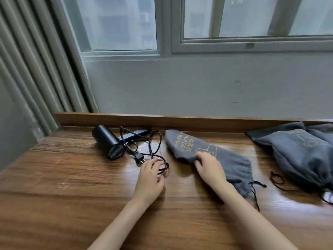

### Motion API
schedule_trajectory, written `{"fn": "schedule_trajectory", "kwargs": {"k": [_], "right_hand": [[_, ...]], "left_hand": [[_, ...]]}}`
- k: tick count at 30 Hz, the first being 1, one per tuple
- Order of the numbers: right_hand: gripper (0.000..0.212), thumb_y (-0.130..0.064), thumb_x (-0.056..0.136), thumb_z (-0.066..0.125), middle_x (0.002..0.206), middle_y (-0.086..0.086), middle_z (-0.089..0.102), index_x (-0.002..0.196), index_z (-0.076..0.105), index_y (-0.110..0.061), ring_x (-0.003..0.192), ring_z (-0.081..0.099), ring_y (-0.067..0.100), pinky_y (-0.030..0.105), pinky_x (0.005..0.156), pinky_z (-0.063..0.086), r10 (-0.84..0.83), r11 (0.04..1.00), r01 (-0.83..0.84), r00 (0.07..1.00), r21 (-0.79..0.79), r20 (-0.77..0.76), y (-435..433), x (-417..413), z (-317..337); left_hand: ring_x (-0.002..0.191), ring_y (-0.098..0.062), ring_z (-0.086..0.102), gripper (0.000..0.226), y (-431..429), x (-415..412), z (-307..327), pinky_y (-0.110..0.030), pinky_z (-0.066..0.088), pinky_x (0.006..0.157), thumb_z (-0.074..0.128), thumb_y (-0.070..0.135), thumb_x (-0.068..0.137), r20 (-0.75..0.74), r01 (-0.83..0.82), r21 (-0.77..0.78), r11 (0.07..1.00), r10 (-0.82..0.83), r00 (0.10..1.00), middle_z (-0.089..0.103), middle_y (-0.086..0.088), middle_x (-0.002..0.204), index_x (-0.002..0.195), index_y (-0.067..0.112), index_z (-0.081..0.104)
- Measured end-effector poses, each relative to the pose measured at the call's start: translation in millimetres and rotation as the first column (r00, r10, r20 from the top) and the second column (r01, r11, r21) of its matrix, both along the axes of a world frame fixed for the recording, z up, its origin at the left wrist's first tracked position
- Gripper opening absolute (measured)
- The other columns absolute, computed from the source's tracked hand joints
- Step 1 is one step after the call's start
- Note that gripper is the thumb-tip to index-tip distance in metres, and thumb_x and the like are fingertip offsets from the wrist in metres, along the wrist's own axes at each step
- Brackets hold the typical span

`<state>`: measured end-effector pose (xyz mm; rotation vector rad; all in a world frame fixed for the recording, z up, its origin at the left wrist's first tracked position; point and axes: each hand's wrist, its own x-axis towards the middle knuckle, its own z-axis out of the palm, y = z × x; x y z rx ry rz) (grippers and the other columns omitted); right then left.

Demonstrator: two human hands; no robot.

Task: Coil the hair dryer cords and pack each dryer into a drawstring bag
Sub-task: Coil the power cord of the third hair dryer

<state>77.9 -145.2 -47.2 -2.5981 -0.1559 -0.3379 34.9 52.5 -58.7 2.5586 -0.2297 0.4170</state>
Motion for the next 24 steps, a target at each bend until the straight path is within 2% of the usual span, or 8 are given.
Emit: {"fn": "schedule_trajectory", "kwargs": {"k": [4, 7, 11, 13, 15, 17, 20, 24], "right_hand": [[0.018, -0.02, 0.092, 0.053, 0.069, -0.004, 0.061, 0.076, 0.06, -0.015, 0.068, 0.056, 0.013, 0.029, 0.064, 0.04, 0.197, 0.929, -0.18, 0.98, 0.324, -0.017, -1, 3, 37], [0.032, -0.028, 0.097, 0.043, 0.074, -0.01, 0.066, 0.073, 0.064, -0.023, 0.072, 0.061, 0.01, 0.017, 0.061, 0.044, 0.328, 0.919, -0.254, 0.917, 0.302, -0.228, -1, 4, 50], [0.03, -0.02, 0.092, 0.052, 0.123, 0.011, 0.057, 0.119, 0.057, -0.008, 0.118, 0.049, 0.025, 0.03, 0.095, 0.035, -0.086, 0.995, 0.097, 0.972, 0.038, -0.218, -35, 12, 29], [0.036, -0.024, 0.088, 0.059, 0.123, 0.013, 0.056, 0.12, 0.054, -0.008, 0.118, 0.049, 0.027, 0.029, 0.091, 0.036, -0.142, 0.989, 0.146, 0.934, -0.01, -0.328, -50, 10, 15], [0.016, -0.021, 0.087, 0.062, 0.104, 0.013, 0.065, 0.098, 0.061, -0.009, 0.104, 0.058, 0.028, 0.029, 0.073, 0.037, -0.108, 0.986, 0.142, 0.938, 0.083, -0.328, -58, 7, 15], [0.01, -0.015, 0.088, 0.06, 0.092, 0.015, 0.067, 0.086, 0.064, -0.006, 0.098, 0.061, 0.031, 0.031, 0.069, 0.035, -0.135, 0.97, 0.173, 0.967, 0.17, -0.214, -71, 4, 29], [0.013, -0.014, 0.087, 0.06, 0.098, 0.018, 0.069, 0.095, 0.067, -0.008, 0.097, 0.063, 0.035, 0.037, 0.078, 0.044, -0.319, 0.926, 0.274, 0.936, 0.259, 0.15, -89, -6, 76], [0.017, -0.024, 0.082, 0.063, 0.097, 0.01, 0.069, 0.099, 0.065, -0.021, 0.09, 0.064, 0.034, 0.039, 0.07, 0.048, -0.312, 0.946, 0.315, 0.824, 0.077, 0.473, -89, -20, 136]], "left_hand": [[0.115, -0.014, 0.049, 0.025, -20, -3, 7, -0.024, 0.039, 0.099, 0.054, 0.017, 0.09, 0.077, 0.021, -0.207, 0.978, -0.005, 0.997, 0.058, -0.002, 0.118, 0.114, 0.011, 0.061], [0.111, -0.025, 0.056, 0.034, -48, 6, 22, -0.041, 0.044, 0.098, 0.046, 0.037, 0.094, -0.309, -0.115, -0.629, 0.769, -0.112, 0.944, 0.06, -0.007, 0.12, 0.115, 0.012, 0.05], [0.117, -0.027, 0.052, 0.04, -67, 22, 28, -0.045, 0.044, 0.1, 0.056, 0.033, 0.089, -0.43, -0.286, -0.74, 0.609, -0.1, 0.897, 0.054, -0.009, 0.124, 0.117, 0.009, 0.04], [0.114, -0.029, 0.054, 0.033, -71, 27, 29, -0.045, 0.048, 0.094, 0.059, 0.014, 0.086, -0.452, -0.315, -0.736, 0.599, -0.087, 0.888, 0.056, -0.011, 0.119, 0.114, 0.004, 0.043], [0.113, -0.031, 0.055, 0.032, -81, 30, 32, -0.047, 0.049, 0.093, 0.051, -0.002, 0.082, -0.444, -0.303, -0.778, 0.55, -0.14, 0.885, 0.058, -0.014, 0.117, 0.113, 0.004, 0.046], [0.113, -0.031, 0.055, 0.041, -96, 37, 41, -0.048, 0.046, 0.097, 0.047, -0.007, 0.08, -0.393, -0.254, -0.825, 0.505, -0.188, 0.9, 0.058, -0.015, 0.12, 0.119, 0.005, 0.047], [0.114, -0.029, 0.055, 0.045, -114, 55, 63, -0.047, 0.045, 0.099, 0.049, -0.006, 0.082, -0.271, -0.151, -0.892, 0.426, -0.238, 0.933, 0.057, -0.014, 0.123, 0.125, 0.007, 0.046], [0.11, -0.025, 0.058, 0.038, -124, 78, 71, -0.042, 0.051, 0.092, 0.054, -0.003, 0.084, -0.167, -0.08, -0.957, 0.28, -0.301, 0.939, 0.06, -0.011, 0.118, 0.118, 0.012, 0.048]]}}
